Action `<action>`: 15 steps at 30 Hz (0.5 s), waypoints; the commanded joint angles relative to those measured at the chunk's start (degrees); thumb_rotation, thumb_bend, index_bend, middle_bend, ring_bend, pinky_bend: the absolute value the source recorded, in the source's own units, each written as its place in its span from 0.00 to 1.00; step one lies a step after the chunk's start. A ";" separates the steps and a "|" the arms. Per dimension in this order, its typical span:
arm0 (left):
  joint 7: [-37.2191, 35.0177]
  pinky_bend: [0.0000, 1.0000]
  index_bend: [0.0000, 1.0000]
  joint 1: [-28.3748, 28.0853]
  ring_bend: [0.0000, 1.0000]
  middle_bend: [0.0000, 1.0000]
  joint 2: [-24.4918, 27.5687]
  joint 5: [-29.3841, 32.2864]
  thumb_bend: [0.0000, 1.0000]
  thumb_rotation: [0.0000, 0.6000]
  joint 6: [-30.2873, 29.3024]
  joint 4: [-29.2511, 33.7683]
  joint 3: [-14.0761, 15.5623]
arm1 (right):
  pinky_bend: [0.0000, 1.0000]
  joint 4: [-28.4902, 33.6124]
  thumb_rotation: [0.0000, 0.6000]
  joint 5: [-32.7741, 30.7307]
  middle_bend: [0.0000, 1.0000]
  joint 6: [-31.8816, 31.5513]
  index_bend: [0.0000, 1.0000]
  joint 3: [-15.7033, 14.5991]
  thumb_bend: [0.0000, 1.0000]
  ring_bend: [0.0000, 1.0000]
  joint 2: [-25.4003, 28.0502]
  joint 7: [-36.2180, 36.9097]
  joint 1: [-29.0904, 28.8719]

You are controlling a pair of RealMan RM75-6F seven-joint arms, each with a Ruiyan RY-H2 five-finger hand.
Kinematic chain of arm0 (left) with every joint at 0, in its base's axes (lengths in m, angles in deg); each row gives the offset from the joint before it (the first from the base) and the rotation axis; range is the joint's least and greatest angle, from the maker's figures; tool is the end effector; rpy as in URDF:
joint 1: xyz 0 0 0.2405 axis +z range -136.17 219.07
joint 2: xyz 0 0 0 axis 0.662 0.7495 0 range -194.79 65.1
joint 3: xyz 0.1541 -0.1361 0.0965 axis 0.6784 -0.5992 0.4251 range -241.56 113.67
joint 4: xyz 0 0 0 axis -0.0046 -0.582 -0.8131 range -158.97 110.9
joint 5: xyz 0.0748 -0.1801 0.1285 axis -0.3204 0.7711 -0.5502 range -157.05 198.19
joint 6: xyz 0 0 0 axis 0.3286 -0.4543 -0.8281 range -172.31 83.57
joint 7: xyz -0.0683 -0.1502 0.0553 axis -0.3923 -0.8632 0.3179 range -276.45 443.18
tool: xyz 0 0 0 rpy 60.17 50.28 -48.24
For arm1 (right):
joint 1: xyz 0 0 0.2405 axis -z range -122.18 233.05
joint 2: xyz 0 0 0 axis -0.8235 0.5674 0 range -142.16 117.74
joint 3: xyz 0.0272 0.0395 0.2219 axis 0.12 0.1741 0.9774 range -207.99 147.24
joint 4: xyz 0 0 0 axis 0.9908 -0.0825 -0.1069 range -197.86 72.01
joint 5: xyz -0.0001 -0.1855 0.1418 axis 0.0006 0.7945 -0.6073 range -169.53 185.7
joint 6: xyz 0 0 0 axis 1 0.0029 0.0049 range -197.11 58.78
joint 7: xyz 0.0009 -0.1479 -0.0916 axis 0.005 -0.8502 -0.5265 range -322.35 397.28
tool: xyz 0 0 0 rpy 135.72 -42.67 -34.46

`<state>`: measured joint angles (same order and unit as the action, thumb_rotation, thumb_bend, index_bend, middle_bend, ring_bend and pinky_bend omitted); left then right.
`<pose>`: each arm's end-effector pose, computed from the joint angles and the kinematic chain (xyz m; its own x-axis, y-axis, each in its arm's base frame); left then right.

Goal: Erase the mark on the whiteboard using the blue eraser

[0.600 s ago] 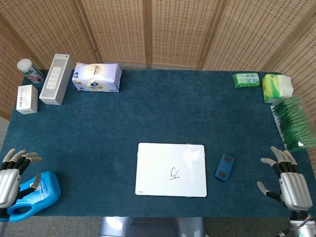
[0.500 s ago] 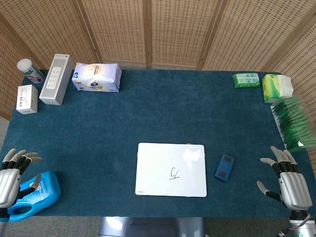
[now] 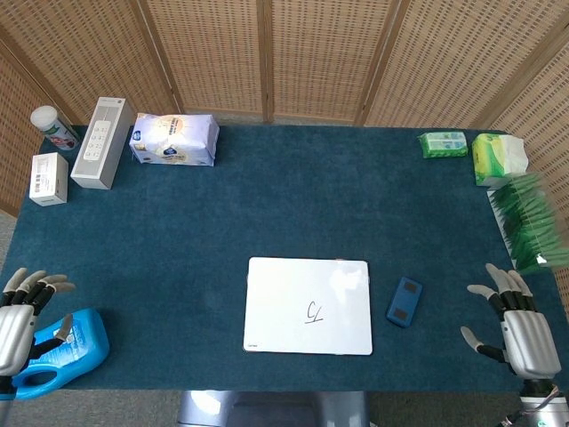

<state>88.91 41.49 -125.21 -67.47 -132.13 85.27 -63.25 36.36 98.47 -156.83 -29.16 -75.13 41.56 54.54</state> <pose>-0.2474 0.1709 0.1156 0.2717 0.0540 0.9609 0.9612 0.0337 -0.2737 -0.2700 -0.1831 0.1177 0.2376 -0.0166 0.9712 -0.9712 -0.0238 0.2371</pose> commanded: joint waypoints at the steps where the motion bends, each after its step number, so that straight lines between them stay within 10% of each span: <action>1: 0.07 0.01 0.32 -0.07 0.17 0.27 0.00 -0.08 0.50 1.00 -0.01 0.08 -0.08 | 0.00 -0.06 1.00 0.00 0.07 -0.01 0.28 -0.02 0.24 0.00 0.01 0.10 0.01; 15: 0.26 0.03 0.33 -0.93 0.18 0.28 1.62 -1.61 0.50 1.00 0.77 2.25 -0.01 | 0.00 -2.79 1.00 -0.64 0.07 7.35 0.28 1.58 0.23 0.00 3.40 5.41 -5.23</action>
<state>89.50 40.70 -123.92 -68.74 -131.48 87.16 -63.34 34.40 97.84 -151.19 -27.97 -72.61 45.61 50.70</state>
